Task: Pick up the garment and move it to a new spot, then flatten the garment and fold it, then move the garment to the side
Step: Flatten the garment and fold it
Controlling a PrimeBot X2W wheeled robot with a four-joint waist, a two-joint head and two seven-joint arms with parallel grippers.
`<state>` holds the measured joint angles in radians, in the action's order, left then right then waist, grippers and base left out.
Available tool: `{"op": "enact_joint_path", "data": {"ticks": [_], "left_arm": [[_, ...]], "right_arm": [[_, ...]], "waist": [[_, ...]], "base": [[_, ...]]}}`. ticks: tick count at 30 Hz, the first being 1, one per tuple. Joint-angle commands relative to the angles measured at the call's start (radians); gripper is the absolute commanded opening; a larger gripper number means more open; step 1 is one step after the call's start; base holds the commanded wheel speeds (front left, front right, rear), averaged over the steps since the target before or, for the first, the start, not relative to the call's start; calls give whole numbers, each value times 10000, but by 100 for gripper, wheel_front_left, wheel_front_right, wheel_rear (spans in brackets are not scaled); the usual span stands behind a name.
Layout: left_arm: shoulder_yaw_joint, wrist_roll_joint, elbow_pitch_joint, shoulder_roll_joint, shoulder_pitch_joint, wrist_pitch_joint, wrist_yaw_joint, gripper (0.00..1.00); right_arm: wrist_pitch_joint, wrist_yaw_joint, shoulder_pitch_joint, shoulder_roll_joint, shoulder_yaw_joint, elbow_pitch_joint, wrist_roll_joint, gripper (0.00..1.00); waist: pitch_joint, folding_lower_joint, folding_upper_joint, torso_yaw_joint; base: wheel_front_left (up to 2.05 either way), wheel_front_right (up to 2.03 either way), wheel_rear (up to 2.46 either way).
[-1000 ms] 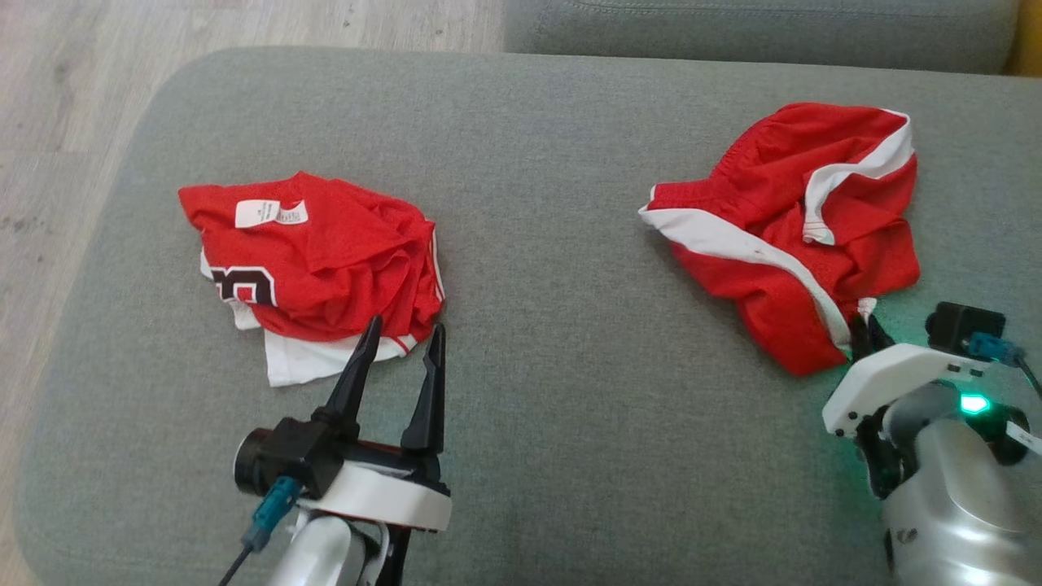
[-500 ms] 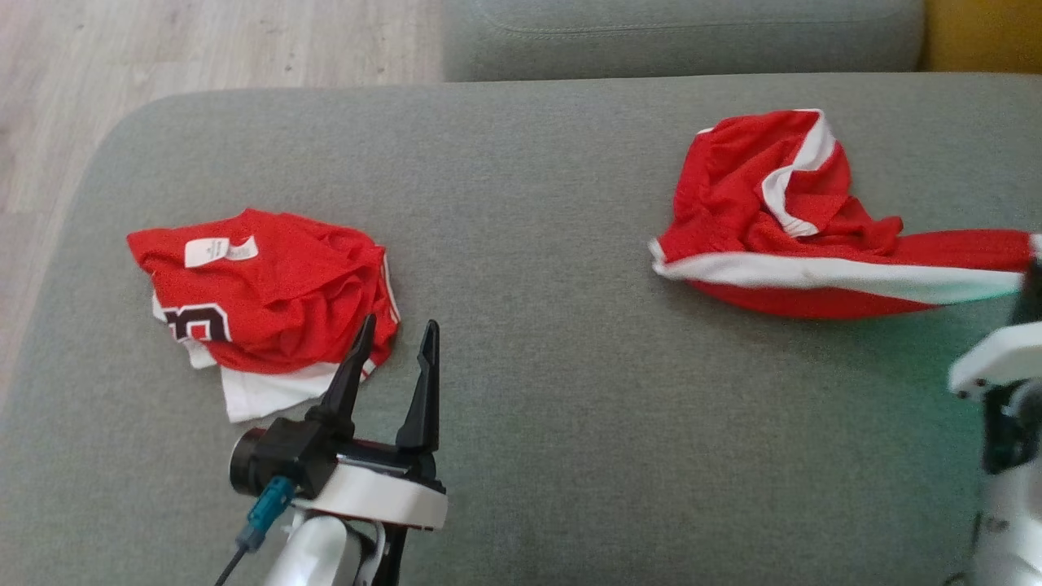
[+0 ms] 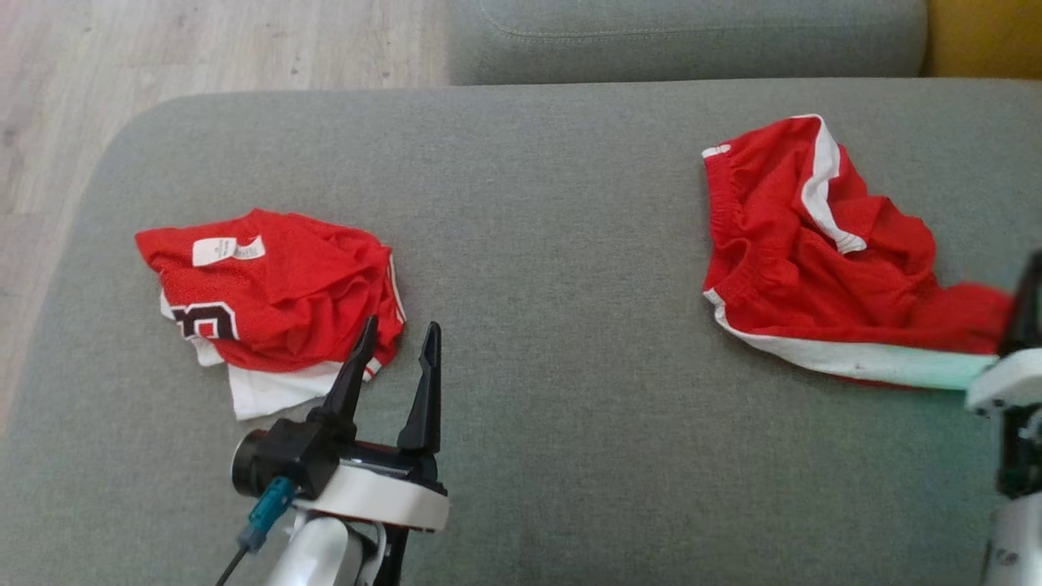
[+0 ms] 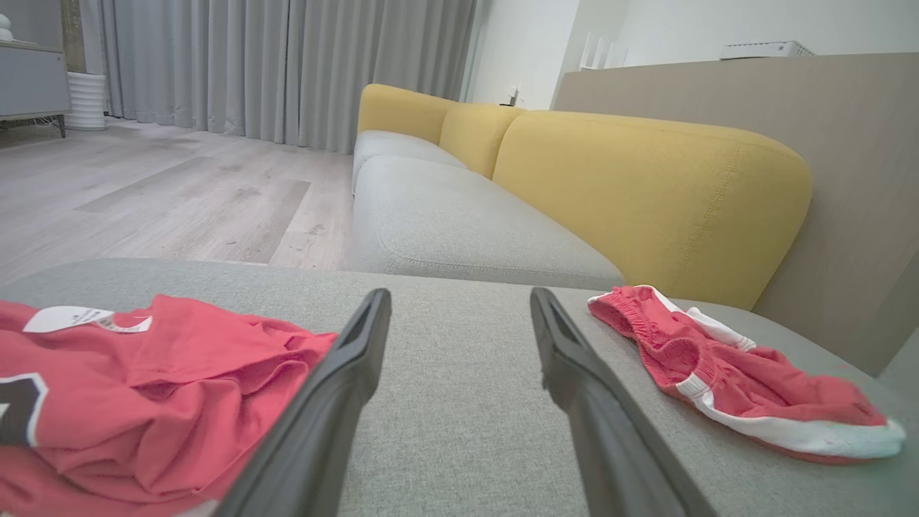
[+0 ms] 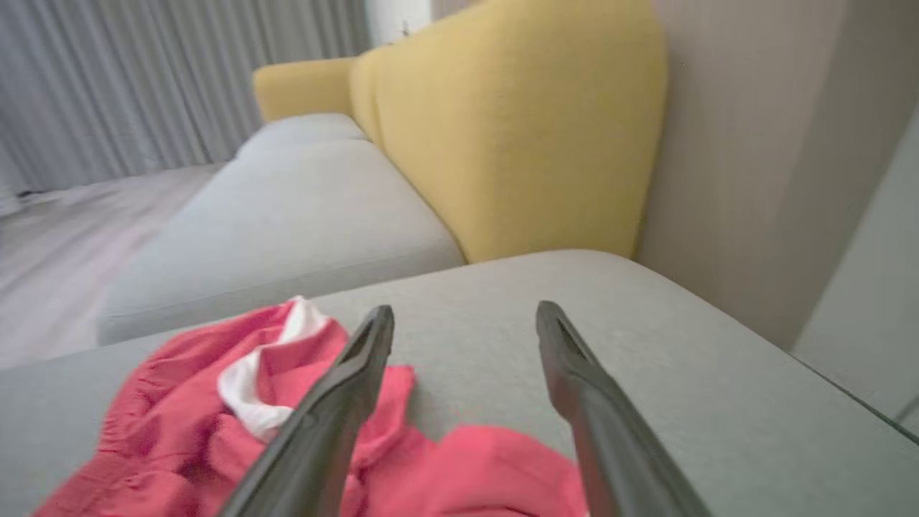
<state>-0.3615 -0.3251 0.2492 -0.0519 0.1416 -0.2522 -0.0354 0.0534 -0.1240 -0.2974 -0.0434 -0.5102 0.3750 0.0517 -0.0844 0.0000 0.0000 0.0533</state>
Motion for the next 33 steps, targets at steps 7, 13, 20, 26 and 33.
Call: {"op": "enact_joint_path", "data": {"ticks": [7, 13, 20, 26, 33], "left_arm": [[210, -8, -227, 16, 170, -95, -17, 100], [159, 41, -265, 16, 156, -95, -25, 100], [24, 44, -290, 16, 282, -95, -37, 100], [-63, -44, -285, 16, 487, -95, -8, 100], [-114, -85, -267, 16, 586, -95, -3, 100]], "right_arm": [[605, -67, 941, -68, 3579, -958, -961, 100], [288, -67, 1336, -68, 5581, -1113, -733, 100], [-524, -67, 596, -68, 5903, 131, 426, 100], [-650, -67, -117, -68, 5133, 1262, 1054, 100], [-493, -67, -655, -68, 4783, 2330, 1265, 80]], "waist": [[216, 0, 0, 260], [140, 0, 0, 449], [-185, 0, 0, 775], [-510, 0, 0, 1101], [-658, 0, 0, 1279]], "base": [[0, 0, 0], [0, 0, 0], [0, 0, 0], [0, 0, 0], [0, 0, 0]]}}
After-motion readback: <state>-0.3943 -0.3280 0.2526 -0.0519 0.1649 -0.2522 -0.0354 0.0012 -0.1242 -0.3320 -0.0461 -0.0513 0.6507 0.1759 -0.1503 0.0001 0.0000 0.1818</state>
